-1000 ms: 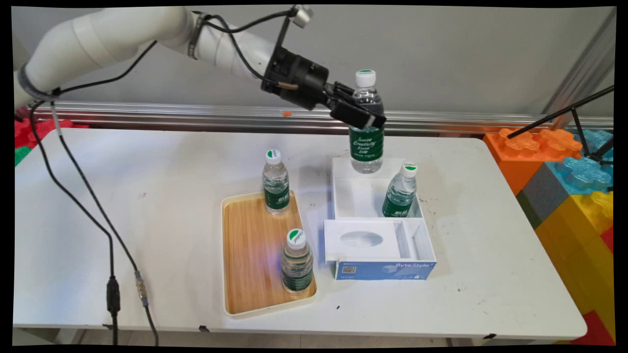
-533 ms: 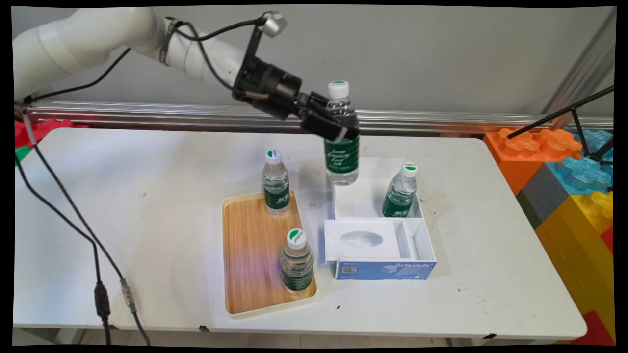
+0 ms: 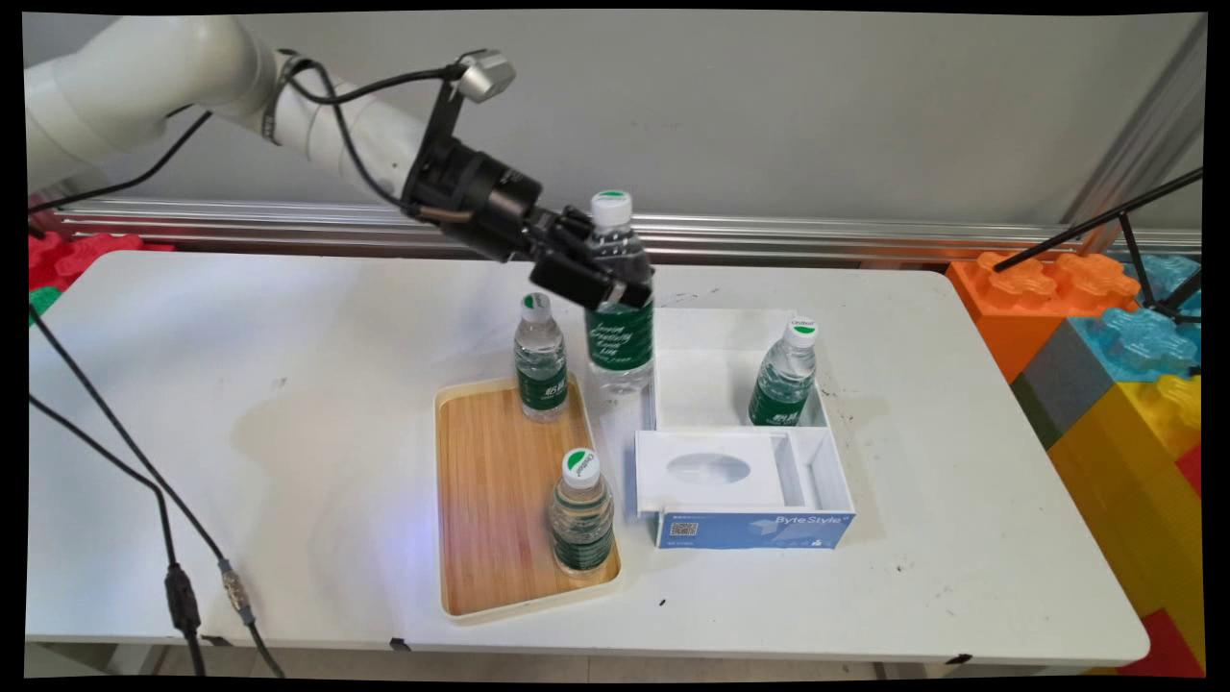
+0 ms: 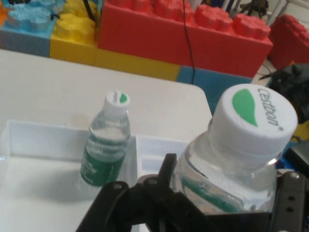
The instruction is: Place the picked object on the tray
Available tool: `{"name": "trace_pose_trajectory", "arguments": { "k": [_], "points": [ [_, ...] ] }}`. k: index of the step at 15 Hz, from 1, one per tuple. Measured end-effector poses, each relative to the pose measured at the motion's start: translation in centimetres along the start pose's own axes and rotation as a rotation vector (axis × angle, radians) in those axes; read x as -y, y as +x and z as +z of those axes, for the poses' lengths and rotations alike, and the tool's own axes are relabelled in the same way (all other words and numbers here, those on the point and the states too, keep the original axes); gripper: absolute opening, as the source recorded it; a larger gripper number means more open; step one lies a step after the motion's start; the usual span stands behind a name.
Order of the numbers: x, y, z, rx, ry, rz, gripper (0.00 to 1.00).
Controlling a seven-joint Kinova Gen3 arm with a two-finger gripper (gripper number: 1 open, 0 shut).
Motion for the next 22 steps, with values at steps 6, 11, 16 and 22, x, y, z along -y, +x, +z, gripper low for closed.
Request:
{"name": "trace_pose_trajectory", "arguments": {
  "k": [6, 11, 16, 22],
  "points": [
    [-0.9, -3.0, -1.8, 0.058, -0.007, 0.009, 0.0],
    [-1.5, -5.8, -2.2, 0.108, -0.024, 0.037, 0.0],
    [-1.7, -7.9, -1.8, 0.146, -0.029, 0.067, 0.0],
    [-1.2, -9.2, -0.6, 0.165, -0.022, 0.098, 0.0]
  ]
}}
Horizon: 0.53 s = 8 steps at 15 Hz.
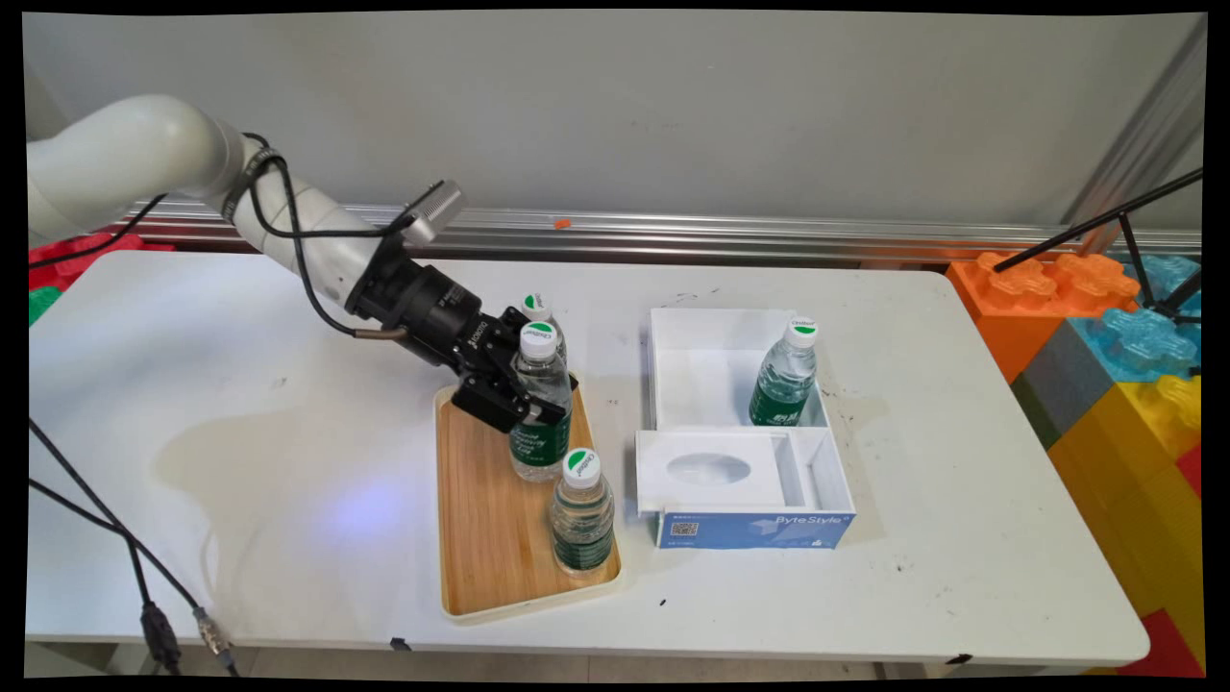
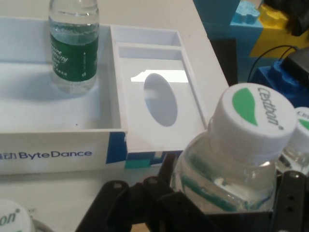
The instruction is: Place the picked object on the tray
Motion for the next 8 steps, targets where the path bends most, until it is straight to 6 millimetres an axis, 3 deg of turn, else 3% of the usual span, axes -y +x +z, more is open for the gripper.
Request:
{"name": "trace_pose_trajectory", "arguments": {
  "k": [8],
  "points": [
    [0.9, -0.8, 1.5, 0.017, 0.019, 0.028, 0.0]
  ]
}}
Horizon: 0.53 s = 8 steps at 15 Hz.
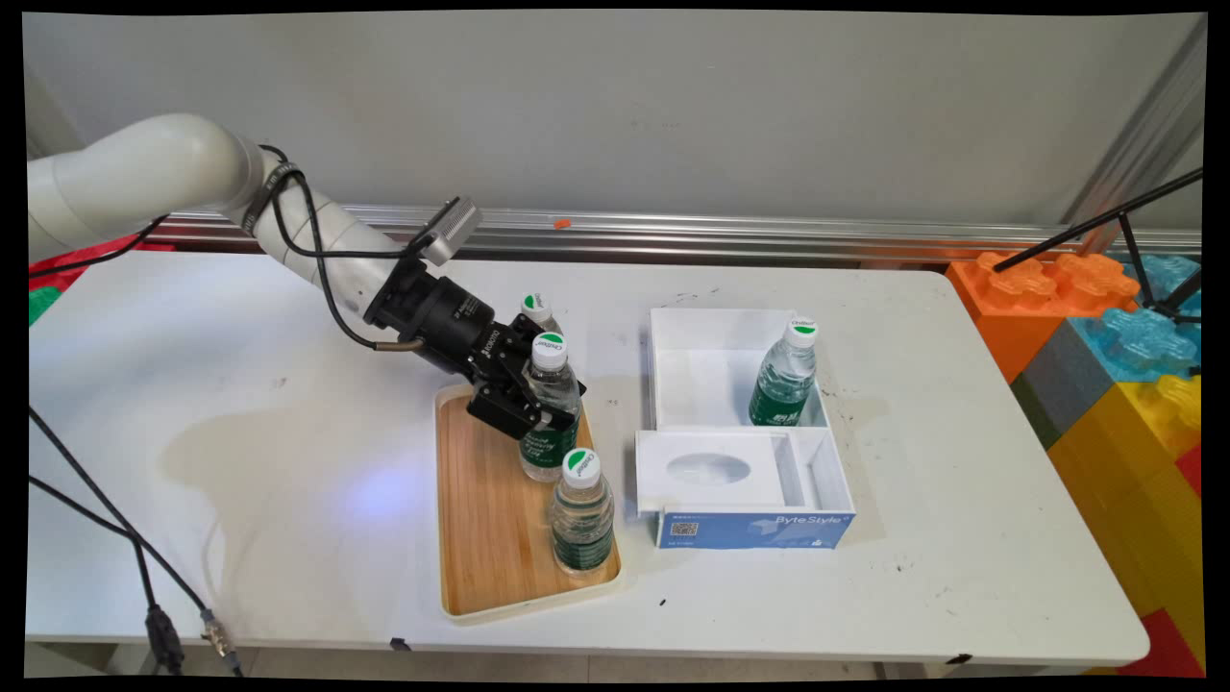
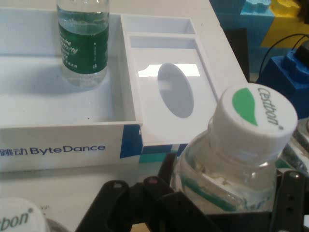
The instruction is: Place the picked object on the tray
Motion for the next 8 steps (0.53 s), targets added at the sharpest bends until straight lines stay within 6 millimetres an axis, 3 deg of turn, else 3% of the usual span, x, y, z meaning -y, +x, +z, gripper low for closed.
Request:
{"name": "trace_pose_trajectory", "arguments": {
  "k": [8],
  "points": [
    [-0.07, -0.88, 0.65, 0.013, -0.001, -0.005, 0.0]
  ]
}}
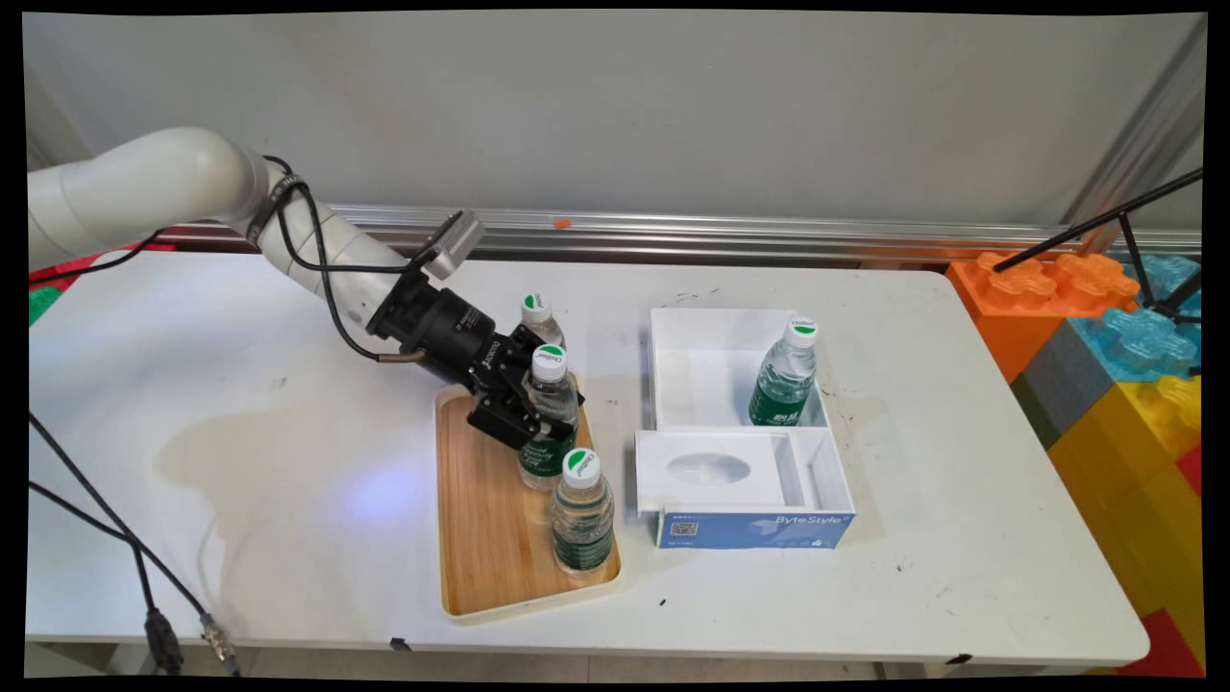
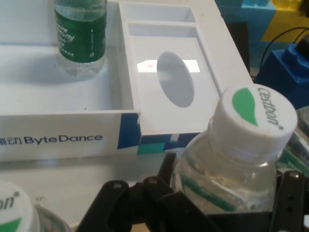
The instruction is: Place the picked object on the tray
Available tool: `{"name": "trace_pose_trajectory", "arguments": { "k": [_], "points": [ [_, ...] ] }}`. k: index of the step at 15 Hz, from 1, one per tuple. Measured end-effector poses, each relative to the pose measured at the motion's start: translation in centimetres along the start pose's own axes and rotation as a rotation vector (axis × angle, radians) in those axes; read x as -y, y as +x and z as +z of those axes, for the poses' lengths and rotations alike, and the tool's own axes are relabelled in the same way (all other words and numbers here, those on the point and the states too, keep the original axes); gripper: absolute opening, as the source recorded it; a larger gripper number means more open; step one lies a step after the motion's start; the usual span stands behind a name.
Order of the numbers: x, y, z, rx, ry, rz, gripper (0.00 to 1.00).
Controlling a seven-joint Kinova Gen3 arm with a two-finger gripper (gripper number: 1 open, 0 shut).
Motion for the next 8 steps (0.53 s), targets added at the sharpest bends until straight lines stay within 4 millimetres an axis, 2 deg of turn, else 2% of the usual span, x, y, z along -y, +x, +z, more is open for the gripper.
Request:
{"name": "trace_pose_trajectory", "arguments": {
  "k": [3, 4, 8],
  "points": [
    [0.01, -0.21, 0.1, 0.0, 0.004, 0.001, 0.0],
    [0.05, -0.24, 0.12, -0.002, 0.006, 0.001, 1.0],
    [0.1, -0.4, 0.16, -0.006, 0.009, -0.002, 1.0]
  ]
}}
